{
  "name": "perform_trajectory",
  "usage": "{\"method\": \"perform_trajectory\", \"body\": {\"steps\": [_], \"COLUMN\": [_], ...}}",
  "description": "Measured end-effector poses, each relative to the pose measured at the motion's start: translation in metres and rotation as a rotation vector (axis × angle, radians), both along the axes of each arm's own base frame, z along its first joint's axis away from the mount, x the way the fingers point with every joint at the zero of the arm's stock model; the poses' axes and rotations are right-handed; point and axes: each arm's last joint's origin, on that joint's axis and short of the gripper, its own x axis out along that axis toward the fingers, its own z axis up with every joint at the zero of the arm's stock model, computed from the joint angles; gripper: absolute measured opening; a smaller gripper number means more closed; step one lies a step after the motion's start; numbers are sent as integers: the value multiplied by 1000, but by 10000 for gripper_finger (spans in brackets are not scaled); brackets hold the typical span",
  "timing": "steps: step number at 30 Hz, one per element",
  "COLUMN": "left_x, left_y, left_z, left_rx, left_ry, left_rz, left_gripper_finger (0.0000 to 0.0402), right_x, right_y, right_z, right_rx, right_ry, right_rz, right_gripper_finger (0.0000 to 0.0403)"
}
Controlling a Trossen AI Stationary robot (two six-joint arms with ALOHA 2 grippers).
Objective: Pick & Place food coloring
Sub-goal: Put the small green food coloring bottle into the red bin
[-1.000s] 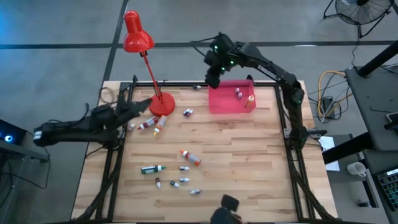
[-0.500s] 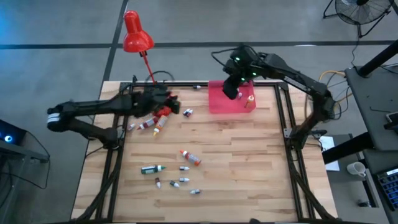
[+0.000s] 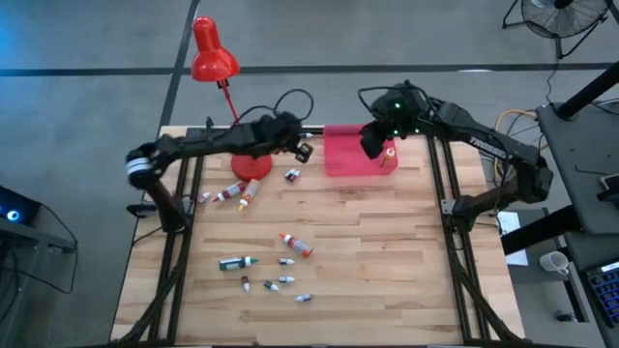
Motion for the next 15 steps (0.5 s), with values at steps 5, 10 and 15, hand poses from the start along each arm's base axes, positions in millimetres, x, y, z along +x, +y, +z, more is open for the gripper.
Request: {"method": "perform_trajectory", "body": {"steps": [5,10,15], "left_x": [6,11,23], "left_y": [53,95,115], "left_z": [-13,-28,-53], "left_rx": [-183,-305,-379], "left_ry": [-57,-109,-93], "left_rz": [-18,-1,-9], "left_gripper_finger": [0,0,0], "right_x": [0,3,4], "right_y": [0,-2,-4], "right_z": [-4,-8,-10], "right_rx": [20,41,16], "right_ry": [-9,-1,22], "right_rz": [-21,-37,-75], "right_gripper_finger": [69,70,68]}}
